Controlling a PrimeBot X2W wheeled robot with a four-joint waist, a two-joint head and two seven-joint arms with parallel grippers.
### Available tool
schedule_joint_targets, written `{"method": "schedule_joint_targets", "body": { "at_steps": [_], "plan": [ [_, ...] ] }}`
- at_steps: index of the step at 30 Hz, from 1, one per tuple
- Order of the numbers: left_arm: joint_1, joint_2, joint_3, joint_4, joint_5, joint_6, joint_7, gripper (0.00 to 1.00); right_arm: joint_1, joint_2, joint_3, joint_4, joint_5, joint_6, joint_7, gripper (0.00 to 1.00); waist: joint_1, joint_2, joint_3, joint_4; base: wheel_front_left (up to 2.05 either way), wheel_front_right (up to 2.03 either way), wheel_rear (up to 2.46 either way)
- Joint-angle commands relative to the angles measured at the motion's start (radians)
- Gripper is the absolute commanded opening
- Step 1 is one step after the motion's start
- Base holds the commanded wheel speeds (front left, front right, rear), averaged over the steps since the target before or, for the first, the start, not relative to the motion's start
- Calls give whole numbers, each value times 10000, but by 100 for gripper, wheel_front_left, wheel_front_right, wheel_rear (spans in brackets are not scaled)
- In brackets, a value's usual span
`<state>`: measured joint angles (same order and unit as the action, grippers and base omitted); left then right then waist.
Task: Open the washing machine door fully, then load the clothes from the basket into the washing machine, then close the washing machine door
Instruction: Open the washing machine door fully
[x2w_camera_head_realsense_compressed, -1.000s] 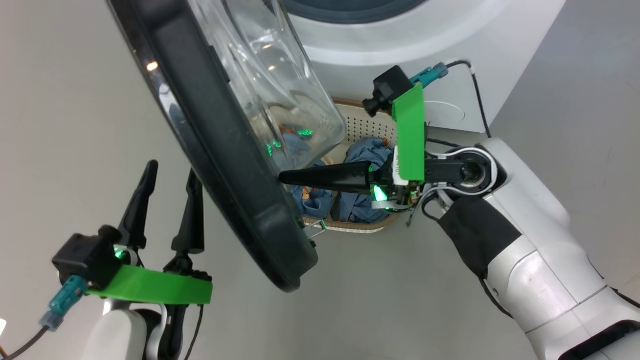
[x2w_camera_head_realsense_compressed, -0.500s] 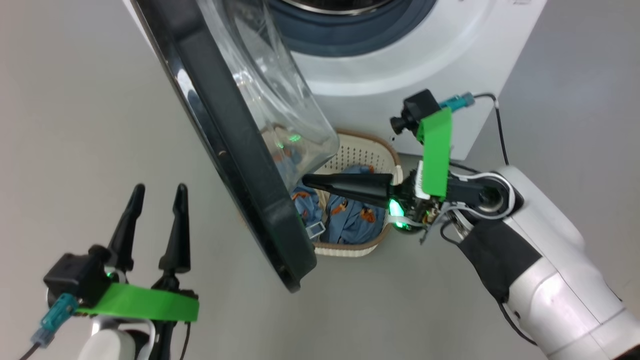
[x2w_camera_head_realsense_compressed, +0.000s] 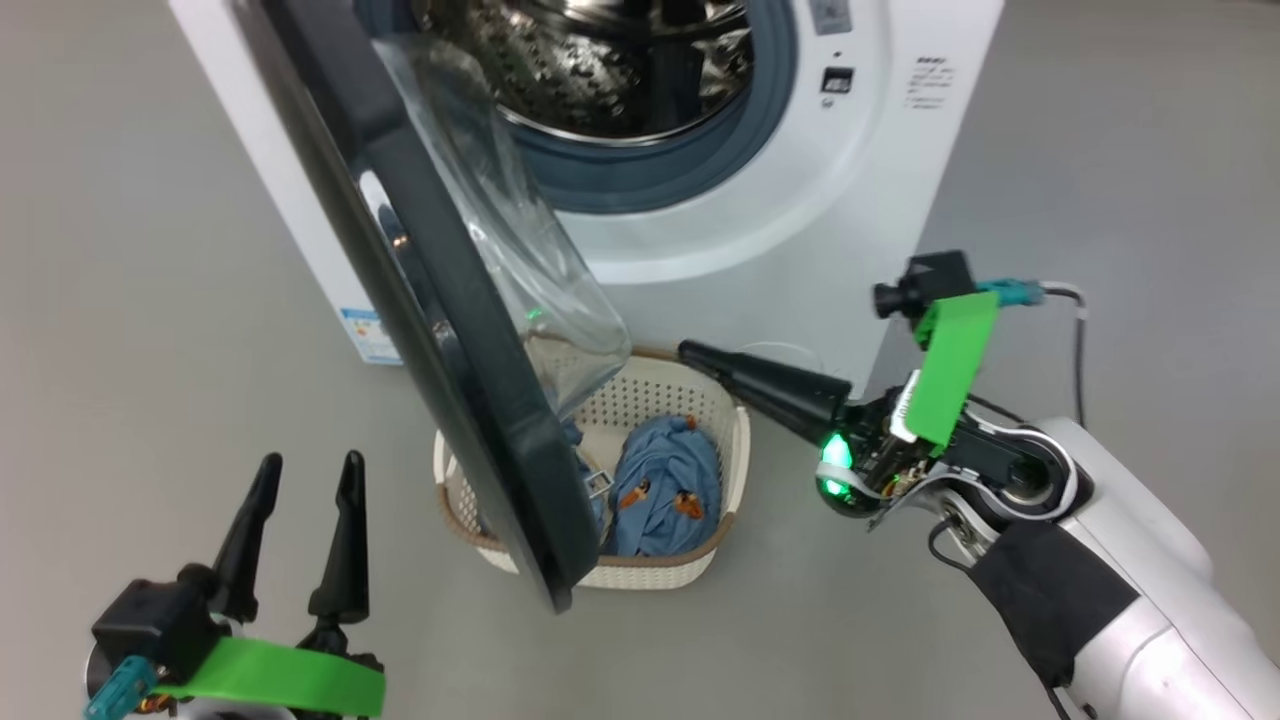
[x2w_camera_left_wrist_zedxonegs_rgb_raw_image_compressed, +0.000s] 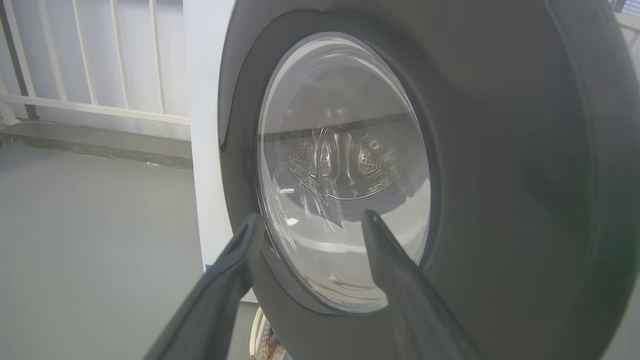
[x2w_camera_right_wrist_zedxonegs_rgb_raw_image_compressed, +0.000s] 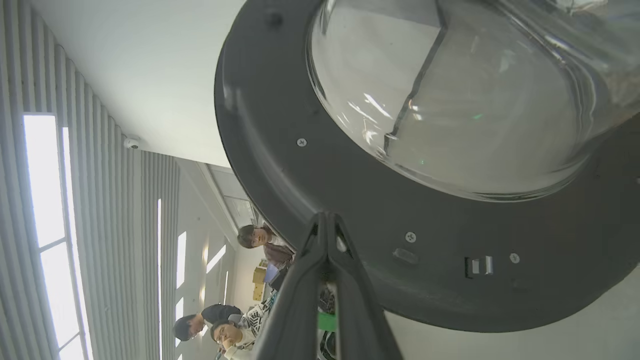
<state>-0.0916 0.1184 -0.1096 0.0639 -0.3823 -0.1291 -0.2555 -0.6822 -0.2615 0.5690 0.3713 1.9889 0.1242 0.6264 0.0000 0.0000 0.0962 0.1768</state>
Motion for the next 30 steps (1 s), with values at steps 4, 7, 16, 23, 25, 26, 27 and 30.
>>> {"method": "schedule_joint_targets", "body": {
  "at_steps": [4, 7, 16, 23, 25, 26, 27, 30],
  "plan": [
    [-82, 263, 463, -303, 25, -16, -63, 100, 390, -269, -181, -820, -671, 65, -1340, 100, 0, 0, -237, -342, 0, 0, 0],
    [-85, 297, 503, -331, 1, -16, -63, 100, 470, -495, -232, -1063, -1583, 65, -2314, 100, 0, 0, -233, -452, 0, 0, 0],
    [-89, 293, 525, -389, 43, -16, -63, 100, 335, -846, -224, -1121, -4699, 65, -5181, 100, 0, 0, -207, -663, 0, 0, 0],
    [-98, 279, 568, -395, 103, -16, -63, 100, -119, -1287, 343, -335, -8294, 65, -7835, 100, 0, 0, -196, -764, 0, 0, 0],
    [-103, 278, 576, -384, 111, -16, -63, 100, -194, -1320, 398, 25, -9183, 65, -8349, 100, 0, 0, -204, -779, 0, 0, 0],
    [-96, 274, 575, -372, 107, -16, -63, 100, -219, -1348, 406, 203, -9655, 65, -8500, 100, 0, 0, -214, -785, 0, 0, 0],
    [-86, 268, 570, -355, 107, -16, -63, 100, -262, -1422, 496, 324, -10273, 65, -8611, 100, 0, 0, -228, -787, 0, 0, 0],
    [-63, 246, 570, -339, 140, -16, -63, 100, -69, -1326, -30, 618, -12074, 65, -8847, 100, 0, 0, -275, -806, 0, 0, 0]
  ]
}}
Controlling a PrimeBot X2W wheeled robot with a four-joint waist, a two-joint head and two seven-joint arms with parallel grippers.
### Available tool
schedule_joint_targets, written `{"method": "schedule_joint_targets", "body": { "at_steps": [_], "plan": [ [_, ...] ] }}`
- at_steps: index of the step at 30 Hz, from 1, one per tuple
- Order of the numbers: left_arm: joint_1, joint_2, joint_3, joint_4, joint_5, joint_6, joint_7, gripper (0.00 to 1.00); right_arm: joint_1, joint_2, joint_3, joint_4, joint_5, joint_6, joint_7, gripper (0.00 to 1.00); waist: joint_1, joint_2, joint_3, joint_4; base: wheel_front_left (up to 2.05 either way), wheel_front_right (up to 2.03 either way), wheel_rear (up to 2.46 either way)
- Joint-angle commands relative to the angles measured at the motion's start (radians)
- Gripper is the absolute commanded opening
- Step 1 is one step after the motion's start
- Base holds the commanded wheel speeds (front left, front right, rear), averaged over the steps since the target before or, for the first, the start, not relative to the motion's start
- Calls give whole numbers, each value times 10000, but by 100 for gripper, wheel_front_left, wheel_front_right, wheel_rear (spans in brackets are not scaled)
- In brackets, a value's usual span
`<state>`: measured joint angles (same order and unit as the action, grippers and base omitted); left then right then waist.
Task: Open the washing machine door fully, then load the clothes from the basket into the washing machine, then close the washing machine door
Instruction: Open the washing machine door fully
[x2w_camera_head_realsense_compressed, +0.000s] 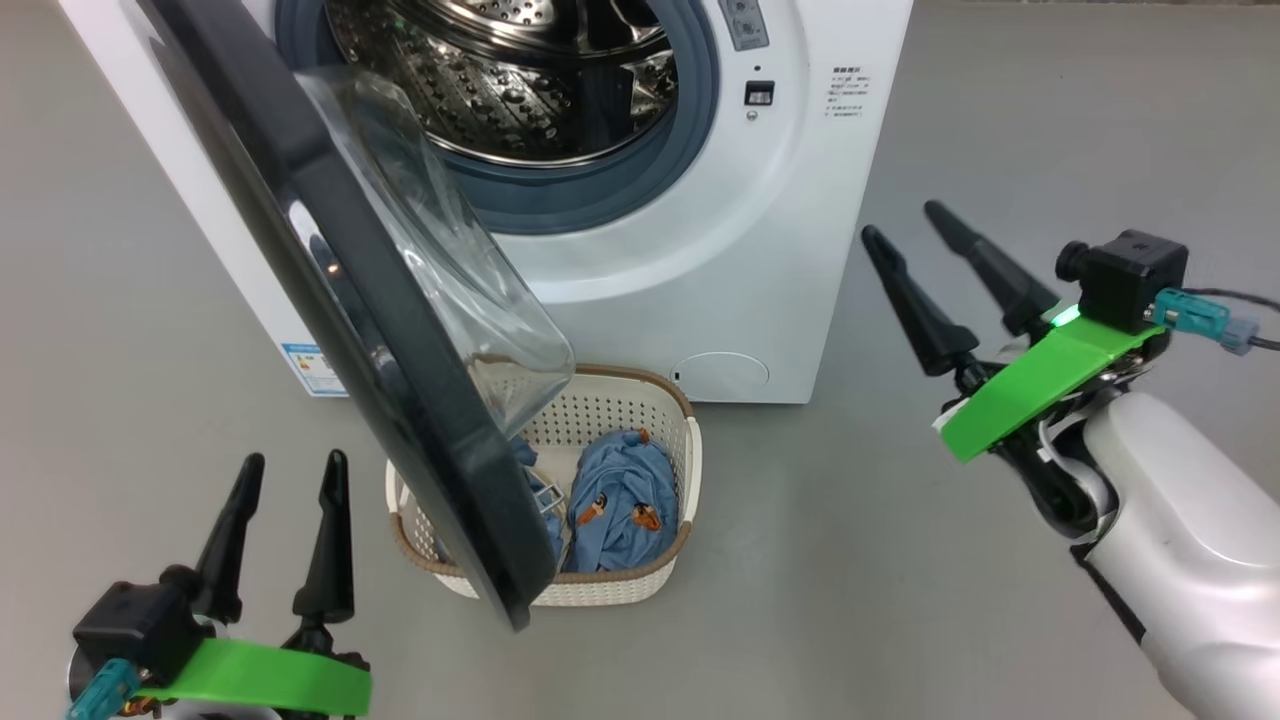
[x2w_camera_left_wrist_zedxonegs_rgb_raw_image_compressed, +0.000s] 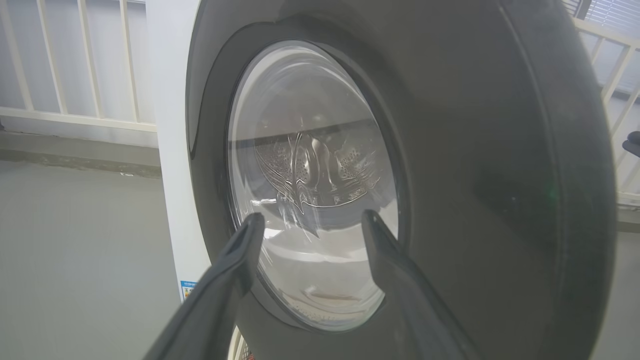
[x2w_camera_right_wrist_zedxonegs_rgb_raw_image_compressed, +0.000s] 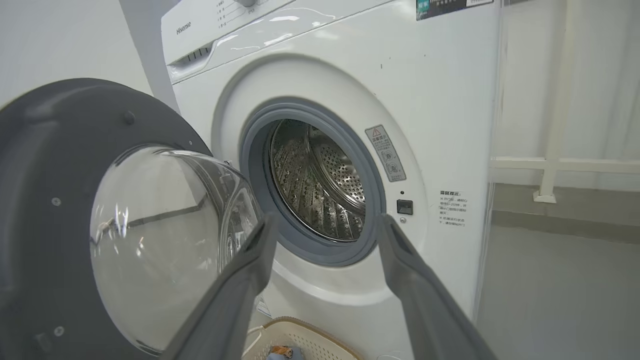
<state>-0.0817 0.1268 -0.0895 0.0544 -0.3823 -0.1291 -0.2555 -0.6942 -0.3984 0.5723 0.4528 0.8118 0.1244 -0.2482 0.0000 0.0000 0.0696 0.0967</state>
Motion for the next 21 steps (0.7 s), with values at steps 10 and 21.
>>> {"method": "schedule_joint_targets", "body": {
  "at_steps": [10, 21],
  "plan": [
    [15, 118, 583, -265, 238, -16, -63, 100, 2651, 1119, -2941, -1776, -3742, 63, -133, 100, 0, 0, -137, -142, 0, 0, 0],
    [382, 64, 810, -333, 346, -16, -63, 100, 4920, 1544, -4232, -2885, -5068, 63, -134, 100, 0, 0, -270, -305, 0, 0, 0]
  ]
}}
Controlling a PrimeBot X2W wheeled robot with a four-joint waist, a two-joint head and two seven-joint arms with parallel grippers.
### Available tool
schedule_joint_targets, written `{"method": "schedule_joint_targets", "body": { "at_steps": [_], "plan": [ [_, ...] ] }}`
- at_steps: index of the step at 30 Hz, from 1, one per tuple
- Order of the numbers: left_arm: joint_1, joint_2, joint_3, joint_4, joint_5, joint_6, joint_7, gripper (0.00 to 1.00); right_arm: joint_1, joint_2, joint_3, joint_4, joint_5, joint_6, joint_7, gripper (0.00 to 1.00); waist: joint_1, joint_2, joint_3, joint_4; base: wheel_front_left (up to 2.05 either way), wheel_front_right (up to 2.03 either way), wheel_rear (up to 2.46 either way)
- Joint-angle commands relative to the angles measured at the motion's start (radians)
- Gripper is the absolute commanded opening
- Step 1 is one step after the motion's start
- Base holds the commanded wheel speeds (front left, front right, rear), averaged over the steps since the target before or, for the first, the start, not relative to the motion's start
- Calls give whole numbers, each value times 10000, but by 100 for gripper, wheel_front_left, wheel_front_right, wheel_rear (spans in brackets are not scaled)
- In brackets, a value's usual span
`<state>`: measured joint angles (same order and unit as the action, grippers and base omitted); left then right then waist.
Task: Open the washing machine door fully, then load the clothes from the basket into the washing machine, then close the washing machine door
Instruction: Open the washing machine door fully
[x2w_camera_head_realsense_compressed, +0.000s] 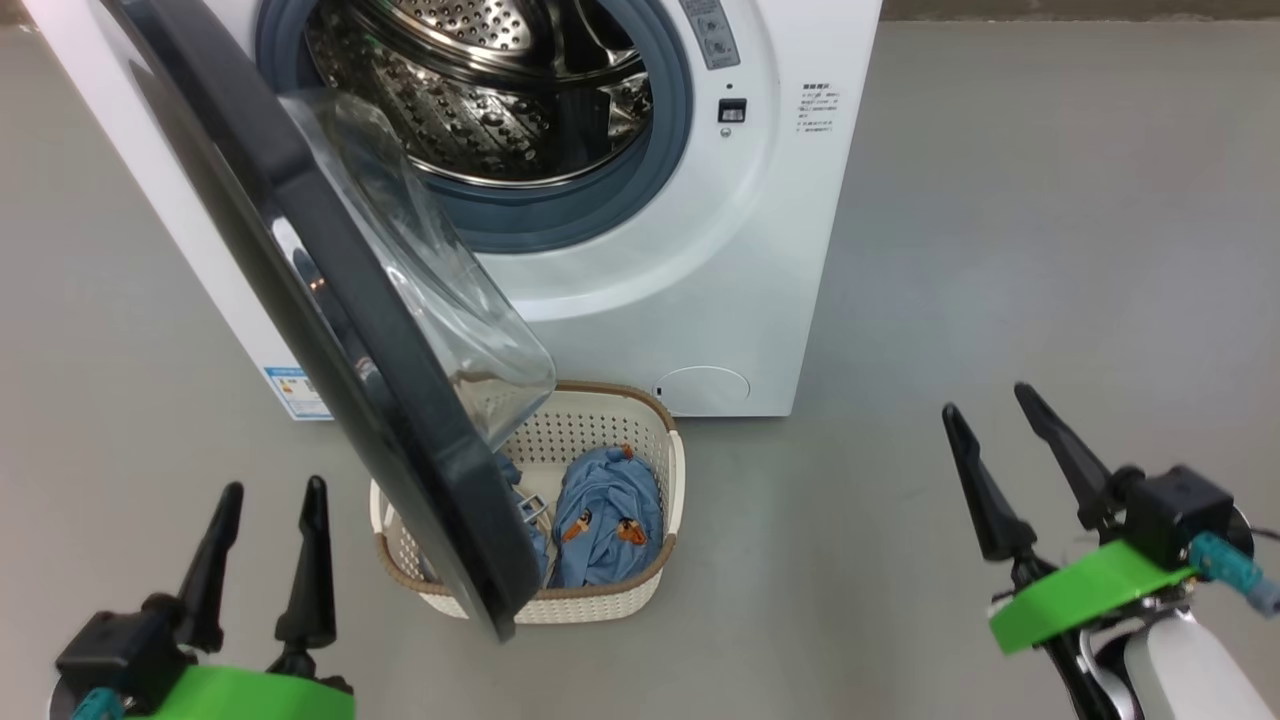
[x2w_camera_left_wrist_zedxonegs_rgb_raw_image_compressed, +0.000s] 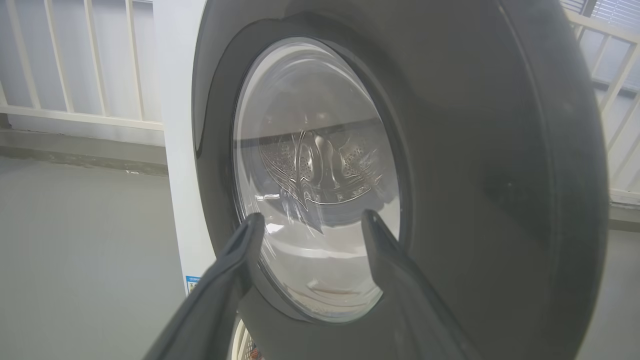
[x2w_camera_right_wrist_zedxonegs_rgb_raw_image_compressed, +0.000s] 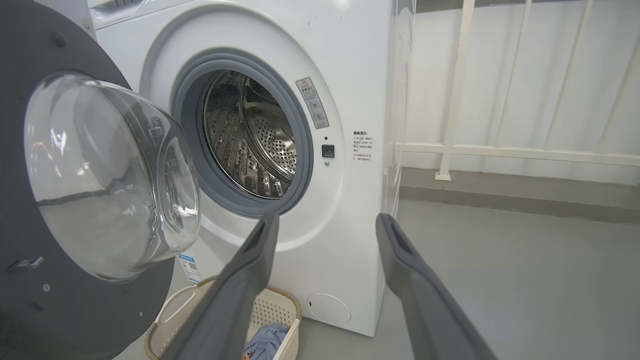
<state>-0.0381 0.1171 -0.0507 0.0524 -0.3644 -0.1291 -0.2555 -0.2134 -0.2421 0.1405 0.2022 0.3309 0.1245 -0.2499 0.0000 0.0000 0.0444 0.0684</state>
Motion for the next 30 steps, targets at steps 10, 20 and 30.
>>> {"method": "schedule_joint_targets", "body": {
  "at_steps": [10, 20, 30],
  "plan": [
    [689, 128, 747, -554, 250, -16, -63, 100, 1465, 339, -637, -1178, -1184, 62, -118, 100, 0, 0, -136, -123, 0, 0, 0],
    [1053, -10, 783, -811, 457, -16, -63, 100, 2538, 873, -1262, -1604, -1856, 62, -118, 100, 0, 0, -241, -92, 0, 0, 0],
    [1126, 48, 580, -759, 448, -16, -63, 100, 2726, 1112, -1513, -1563, -2087, 62, -118, 100, 0, 0, -342, -69, 0, 0, 0]
  ]
}}
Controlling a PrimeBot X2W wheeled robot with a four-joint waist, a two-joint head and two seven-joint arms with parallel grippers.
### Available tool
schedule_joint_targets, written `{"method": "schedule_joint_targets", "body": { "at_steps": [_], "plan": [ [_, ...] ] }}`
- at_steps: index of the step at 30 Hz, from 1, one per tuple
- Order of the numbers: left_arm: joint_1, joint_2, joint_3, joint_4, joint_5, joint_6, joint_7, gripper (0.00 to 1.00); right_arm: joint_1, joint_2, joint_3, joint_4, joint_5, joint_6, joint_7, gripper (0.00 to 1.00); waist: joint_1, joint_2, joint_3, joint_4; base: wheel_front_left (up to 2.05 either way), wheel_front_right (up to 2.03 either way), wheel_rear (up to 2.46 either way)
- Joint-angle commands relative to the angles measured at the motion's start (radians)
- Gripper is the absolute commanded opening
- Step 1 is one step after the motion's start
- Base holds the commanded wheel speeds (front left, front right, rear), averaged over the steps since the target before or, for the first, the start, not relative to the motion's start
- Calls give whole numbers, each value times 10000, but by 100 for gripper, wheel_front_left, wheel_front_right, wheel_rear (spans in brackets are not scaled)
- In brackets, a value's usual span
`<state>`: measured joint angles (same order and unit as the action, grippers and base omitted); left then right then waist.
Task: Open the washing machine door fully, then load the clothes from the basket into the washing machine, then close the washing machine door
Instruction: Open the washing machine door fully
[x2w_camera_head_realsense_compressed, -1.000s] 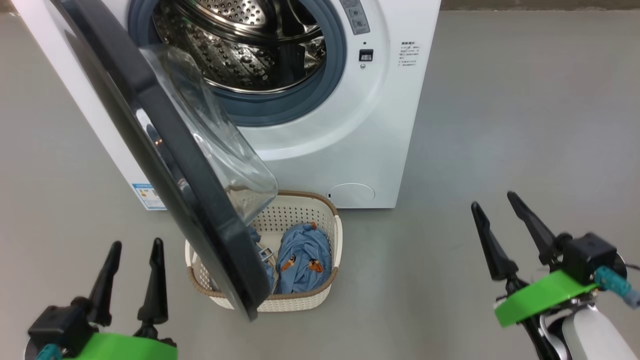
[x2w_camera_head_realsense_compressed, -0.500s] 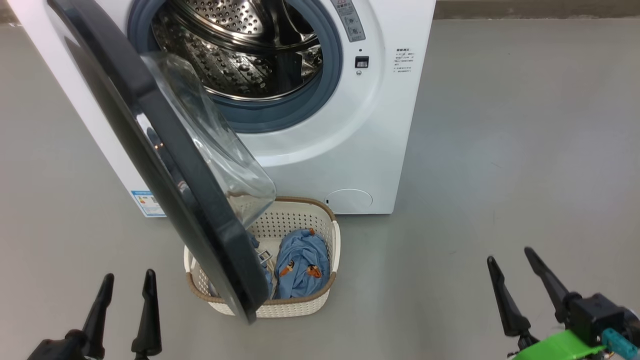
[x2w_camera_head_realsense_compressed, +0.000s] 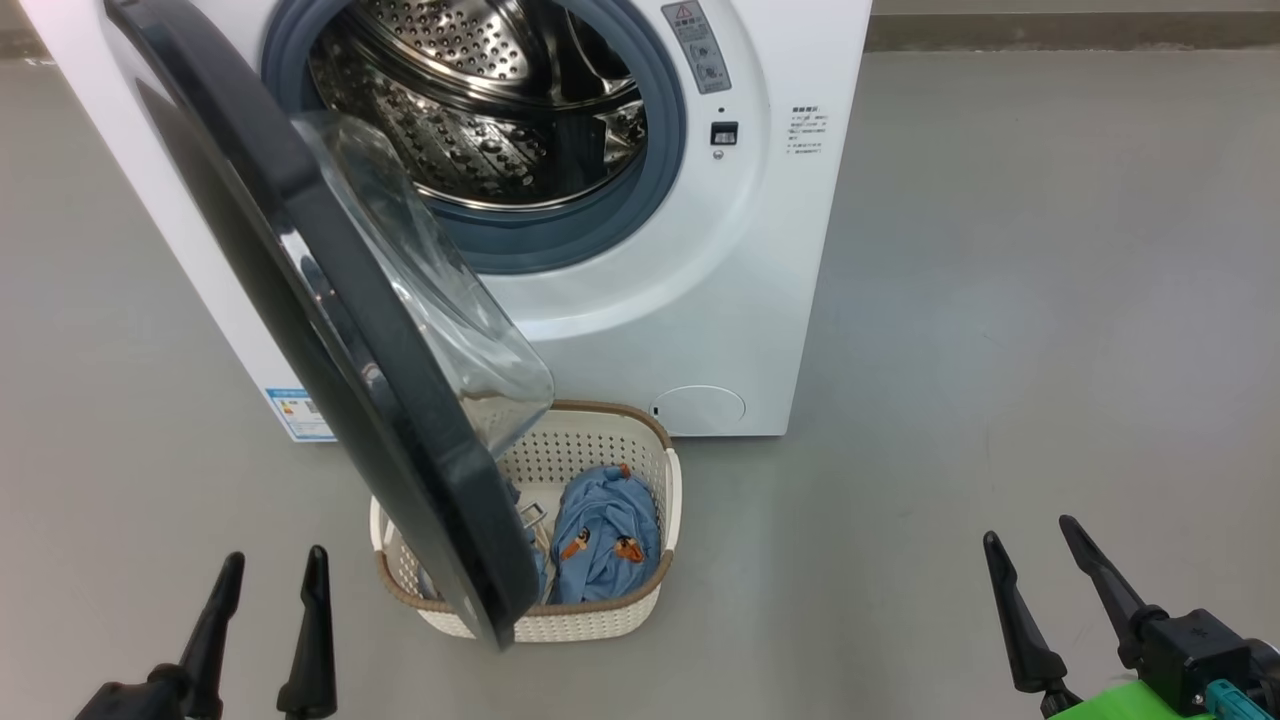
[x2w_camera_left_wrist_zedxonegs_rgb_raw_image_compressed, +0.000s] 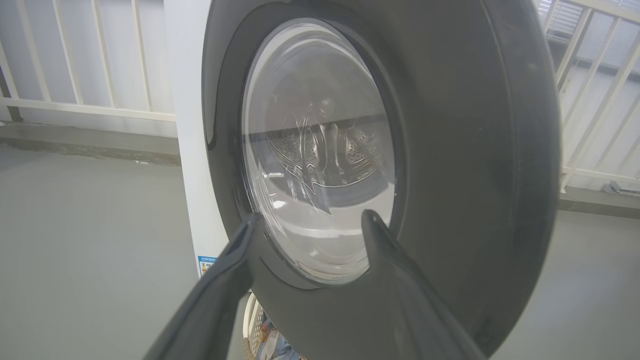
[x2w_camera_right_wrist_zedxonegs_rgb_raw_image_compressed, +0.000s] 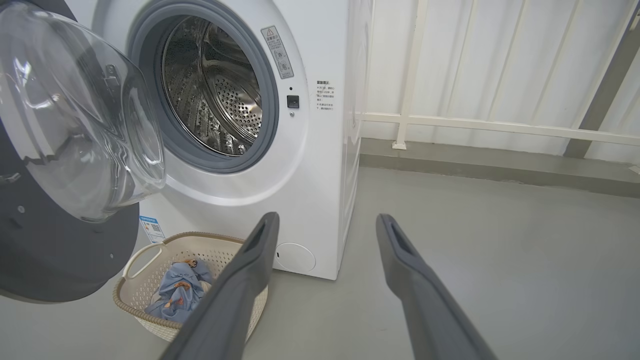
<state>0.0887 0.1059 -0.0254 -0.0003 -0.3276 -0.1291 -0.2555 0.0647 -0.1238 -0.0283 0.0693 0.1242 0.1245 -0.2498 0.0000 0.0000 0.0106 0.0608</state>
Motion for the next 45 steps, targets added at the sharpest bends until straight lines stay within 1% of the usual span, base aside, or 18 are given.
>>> {"method": "schedule_joint_targets", "body": {
  "at_steps": [1, 7, 13, 24, 25, 26, 29, 32, 34, 37, 40, 41, 45],
  "plan": [
    [-142, 163, 310, -225, 82, -16, -63, 100, -59, -75, 188, -215, -34, 62, -120, 100, 0, 0, -7, 16, 0, 0, 0],
    [-157, 204, 235, -132, 72, -16, -63, 100, -97, -142, 204, -55, -169, 62, -120, 100, 0, 0, -30, 77, 0, 0, 0],
    [-196, 233, 179, -78, -12, -16, -63, 100, -115, -12, 58, -28, -250, 62, -120, 100, 0, 0, 13, 94, 0, 0, 0],
    [-266, 309, 131, -68, 12, -16, -63, 100, -168, -16, 82, 101, -317, 62, -120, 100, 0, 0, 35, 70, 0, 0, 0],
    [-269, 318, 102, -66, 24, -16, -63, 20, -181, -38, 96, 114, -322, 62, -120, 100, 0, 0, 35, 72, 0, 0, 0],
    [-268, 320, 72, -62, 20, -16, -63, 0, -197, -56, 107, 129, -328, 62, -120, 100, 0, 0, 35, 72, 0, 0, 0],
    [-290, 311, 49, -116, -13, -16, -63, 0, -243, -88, 138, 186, -330, 62, -120, 100, 0, 0, 29, 74, 0, 0, 0],
    [-421, 170, 440, -569, -11, -16, -63, 0, -296, -100, 184, 266, -282, 62, -120, 100, 0, 0, 29, 79, 0, 0, 0],
    [-697, 104, 754, -1245, 92, -16, -63, 0, -331, -87, 193, 326, -247, 62, -120, 100, 0, 0, 26, 82, 0, 0, 0],
    [-1335, 131, 881, -2701, 327, -16, -63, 0, -376, -67, 211, 414, -192, 62, -120, 100, 0, 0, 12, 98, 0, 0, 0],
    [-2074, 277, 515, -3964, 446, -16, -63, 0, -435, -55, 230, 470, -157, 62, -120, 100, 0, 0, -5, 114, 0, 0, 0],
    [-2524, 462, 3, -4481, 484, -16, -63, 0, -466, -51, 262, 502, -133, 62, -120, 100, 0, 0, -19, 109, 0, 0, 0],
    [-3287, 713, -1161, -5042, 416, -16, -63, 0, -523, -42, 350, 583, -100, 62, -120, 100, 0, 0, -52, 55, 0, 0, 0]
  ]
}}
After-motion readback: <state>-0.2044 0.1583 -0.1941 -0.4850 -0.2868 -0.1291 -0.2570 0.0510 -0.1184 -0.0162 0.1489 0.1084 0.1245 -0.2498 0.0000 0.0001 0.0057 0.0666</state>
